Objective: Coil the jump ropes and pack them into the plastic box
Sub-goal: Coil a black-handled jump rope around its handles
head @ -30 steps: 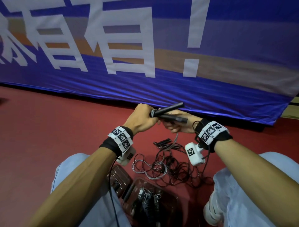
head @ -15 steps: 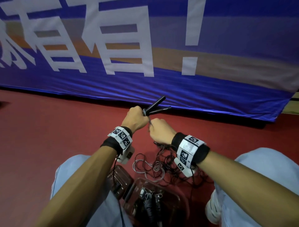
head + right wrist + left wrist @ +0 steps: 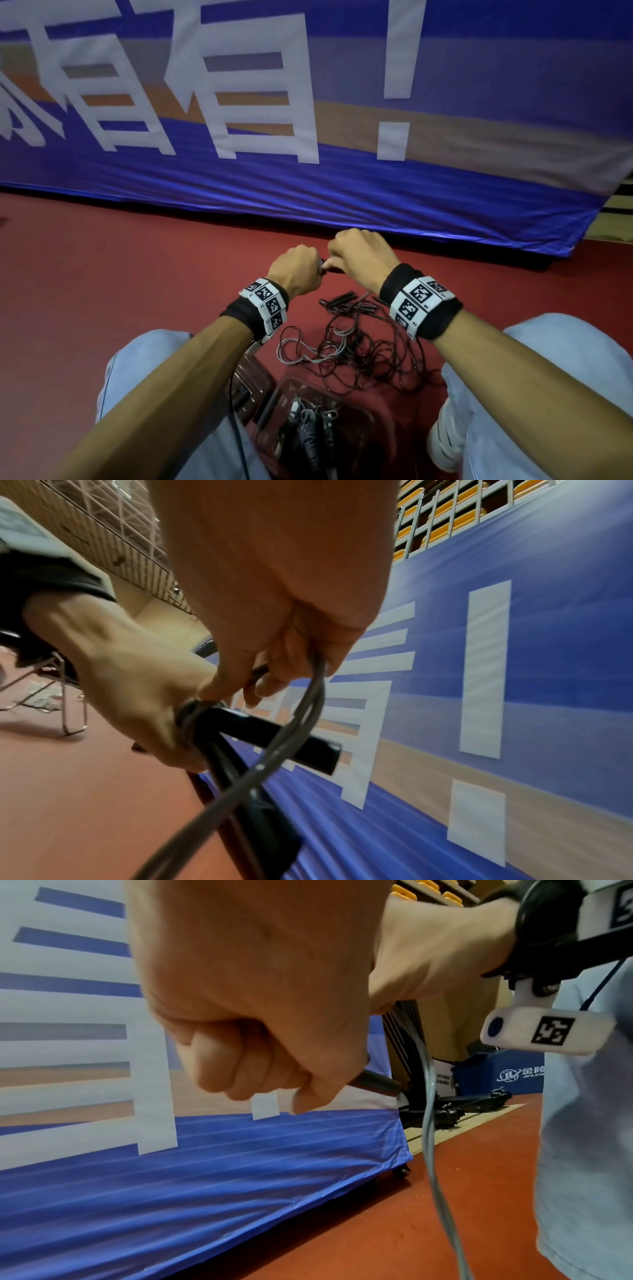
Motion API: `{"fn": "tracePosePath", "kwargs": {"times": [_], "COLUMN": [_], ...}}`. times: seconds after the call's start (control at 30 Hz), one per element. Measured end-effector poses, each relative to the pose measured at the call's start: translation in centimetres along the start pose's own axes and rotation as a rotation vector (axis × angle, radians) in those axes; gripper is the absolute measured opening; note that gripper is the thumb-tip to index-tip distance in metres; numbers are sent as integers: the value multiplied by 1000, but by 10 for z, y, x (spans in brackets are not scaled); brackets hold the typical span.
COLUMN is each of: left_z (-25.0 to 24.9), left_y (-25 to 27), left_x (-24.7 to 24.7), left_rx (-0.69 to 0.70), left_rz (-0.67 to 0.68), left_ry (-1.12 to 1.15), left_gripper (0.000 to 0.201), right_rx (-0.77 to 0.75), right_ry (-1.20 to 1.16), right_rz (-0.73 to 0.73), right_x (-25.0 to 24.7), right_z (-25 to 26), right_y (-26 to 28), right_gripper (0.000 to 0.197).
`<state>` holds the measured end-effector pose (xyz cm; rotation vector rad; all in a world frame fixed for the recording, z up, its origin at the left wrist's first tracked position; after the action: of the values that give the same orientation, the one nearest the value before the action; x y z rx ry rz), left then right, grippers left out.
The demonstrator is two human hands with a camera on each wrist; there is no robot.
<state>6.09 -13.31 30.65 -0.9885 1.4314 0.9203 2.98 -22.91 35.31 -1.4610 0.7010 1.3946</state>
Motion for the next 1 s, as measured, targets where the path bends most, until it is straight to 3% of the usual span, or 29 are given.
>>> {"fn": "tracePosePath", "kwargs": {"times": [0.17,0.3,0.43,0.57,0.67,0.83,1.0], "left_z": [-7,-8,-5,-3,-4,-8,-3], "left_y": [1,2,3,7,9,15,16], "left_x": [-3,-14,-28,-37,-47,-61,-79], "left_rx": [124,197,305,402,430,472,440], "left_rz": [37,-12,-70,-101,-146,-262,-371], "left_ry": [-49,-194,-379,-465,-443,-272,-128], "left_gripper": [49,35,34,32,30,24,23], "right_rx": [128,154,153,81,73,66,156], "right_ry": [-94,-130,-307,-661,-793,-973,-1291], "right_rz": [-56,-5,97,263,420,513,499], "right_x": [-9,0,17,31,35,28,22], "right_z": [-31,-41,-38,-19,-11,-4,0], "right_y": [-1,0,0,-1,1,3,5], "right_gripper": [71,79,88,78,67,74,61]}}
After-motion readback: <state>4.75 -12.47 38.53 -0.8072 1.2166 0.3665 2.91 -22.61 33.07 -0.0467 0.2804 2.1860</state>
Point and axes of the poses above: each hand's wrist, its own y-axis away from the middle knuckle, its own x-axis out of the palm, z = x × y, the point moved 8 cm from there along -y, towards the middle knuckle
